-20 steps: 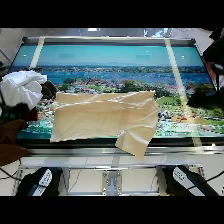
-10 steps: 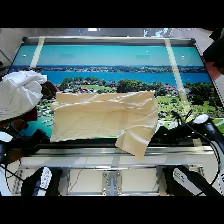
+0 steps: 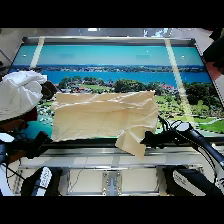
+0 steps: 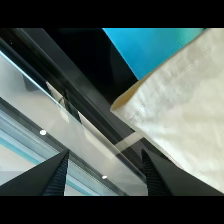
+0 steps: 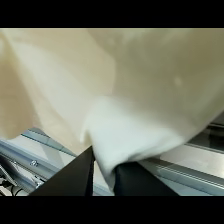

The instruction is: Fold the shirts.

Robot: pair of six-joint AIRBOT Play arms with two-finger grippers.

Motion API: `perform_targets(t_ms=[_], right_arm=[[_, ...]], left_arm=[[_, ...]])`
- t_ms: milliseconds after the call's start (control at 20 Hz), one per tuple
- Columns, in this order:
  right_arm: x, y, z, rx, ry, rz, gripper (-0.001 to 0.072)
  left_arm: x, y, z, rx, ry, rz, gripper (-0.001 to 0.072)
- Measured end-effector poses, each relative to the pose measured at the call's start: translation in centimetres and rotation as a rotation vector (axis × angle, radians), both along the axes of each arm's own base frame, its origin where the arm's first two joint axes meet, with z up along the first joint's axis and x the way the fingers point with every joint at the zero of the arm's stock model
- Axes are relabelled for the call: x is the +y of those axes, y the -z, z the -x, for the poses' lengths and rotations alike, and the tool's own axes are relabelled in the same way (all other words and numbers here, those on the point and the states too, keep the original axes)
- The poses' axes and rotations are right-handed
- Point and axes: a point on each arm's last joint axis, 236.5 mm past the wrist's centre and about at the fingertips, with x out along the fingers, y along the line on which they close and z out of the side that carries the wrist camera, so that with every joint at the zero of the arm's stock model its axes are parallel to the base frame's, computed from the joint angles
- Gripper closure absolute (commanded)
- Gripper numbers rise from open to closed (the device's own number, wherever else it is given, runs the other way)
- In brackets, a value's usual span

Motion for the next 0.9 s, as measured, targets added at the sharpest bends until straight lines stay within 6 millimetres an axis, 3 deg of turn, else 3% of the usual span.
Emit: perform_targets(t_ms=[200, 450, 750, 800, 900], right_arm=[[0.2, 0.1, -0.2, -0.009, 0.009, 0.0, 0.0576], [0.2, 0.1, -0.3, -0.025, -0.002, -0.001, 0.0576], [0.2, 0.1, -0.4, -0.03, -0.004, -0.001, 0.0577], [0.3, 0.1, -0.4, -0.03, -0.004, -0.001, 0.0583], [0.3, 0.1, -0.4, -0.031, -0.004, 0.0, 0.0588]], left_arm=[[0.1, 0.3, 0.2, 0.022, -0.058, 0.01, 0.022], [-0.4, 0.6, -2.1, -0.026, -0.187, 0.096, 0.0221], [-1.1, 2.1, -3.2, 0.002, -0.27, 0.192, 0.0245], [-1.0, 2.3, -3.4, 0.002, -0.28, 0.196, 0.0266], [-0.4, 2.7, -4.1, -0.018, -0.305, 0.183, 0.0559]])
